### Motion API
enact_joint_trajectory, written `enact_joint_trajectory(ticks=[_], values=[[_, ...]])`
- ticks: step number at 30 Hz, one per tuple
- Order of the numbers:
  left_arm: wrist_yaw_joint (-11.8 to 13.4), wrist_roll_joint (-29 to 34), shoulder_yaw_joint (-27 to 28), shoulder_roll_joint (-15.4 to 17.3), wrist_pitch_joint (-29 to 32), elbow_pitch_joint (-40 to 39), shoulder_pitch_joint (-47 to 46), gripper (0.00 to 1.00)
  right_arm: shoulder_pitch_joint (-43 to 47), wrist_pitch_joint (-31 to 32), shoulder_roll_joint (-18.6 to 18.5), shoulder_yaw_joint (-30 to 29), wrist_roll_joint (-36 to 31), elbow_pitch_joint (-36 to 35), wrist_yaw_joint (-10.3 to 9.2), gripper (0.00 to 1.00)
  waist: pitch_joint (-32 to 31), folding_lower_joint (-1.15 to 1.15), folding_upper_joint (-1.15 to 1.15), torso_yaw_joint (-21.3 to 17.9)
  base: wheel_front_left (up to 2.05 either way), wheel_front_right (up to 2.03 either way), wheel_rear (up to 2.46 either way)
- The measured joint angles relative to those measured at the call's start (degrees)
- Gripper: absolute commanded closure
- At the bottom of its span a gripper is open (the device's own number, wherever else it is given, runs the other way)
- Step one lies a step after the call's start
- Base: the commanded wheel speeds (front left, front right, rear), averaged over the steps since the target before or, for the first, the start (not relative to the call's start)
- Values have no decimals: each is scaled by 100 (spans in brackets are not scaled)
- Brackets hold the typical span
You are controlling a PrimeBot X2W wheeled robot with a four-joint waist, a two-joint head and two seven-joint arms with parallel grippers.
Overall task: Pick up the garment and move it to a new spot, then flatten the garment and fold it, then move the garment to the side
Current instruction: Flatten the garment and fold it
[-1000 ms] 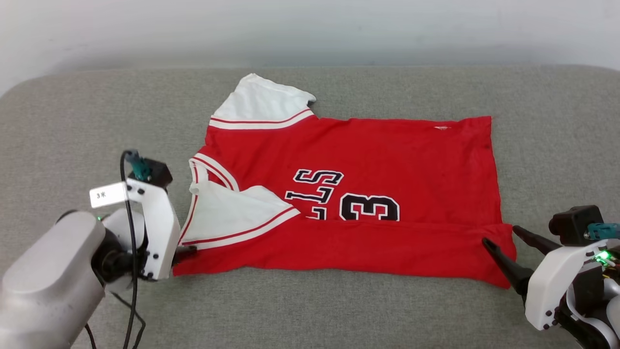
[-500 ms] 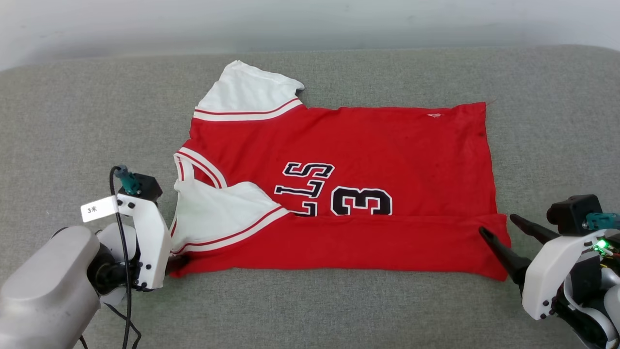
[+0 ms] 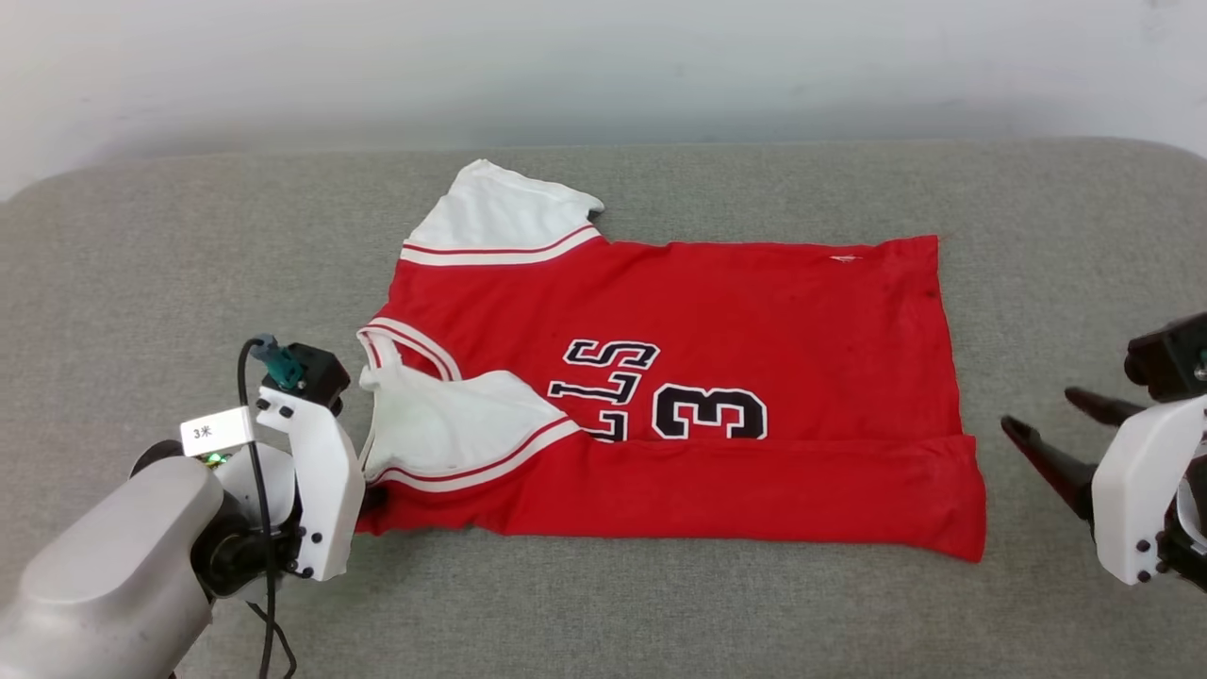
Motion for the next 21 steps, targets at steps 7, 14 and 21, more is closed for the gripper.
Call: enact_joint_trajectory(ticks=[7,14,21], values=[[0,49,-68,110,-164,-320,-5,100,-43,1386,-63,160,378,-2,0,0,-7,0,0,77,0,0,0],[0,176,-126,43,-179,-450,-128,100,-225,1784,316,375,203,544,0,0,174,0,0,191,0,0,0],[0,280,-190,-94,-327,-453,-280,100,-431,1210,705,884,-4,1813,-14,0,464,0,0,368,0,0,0]])
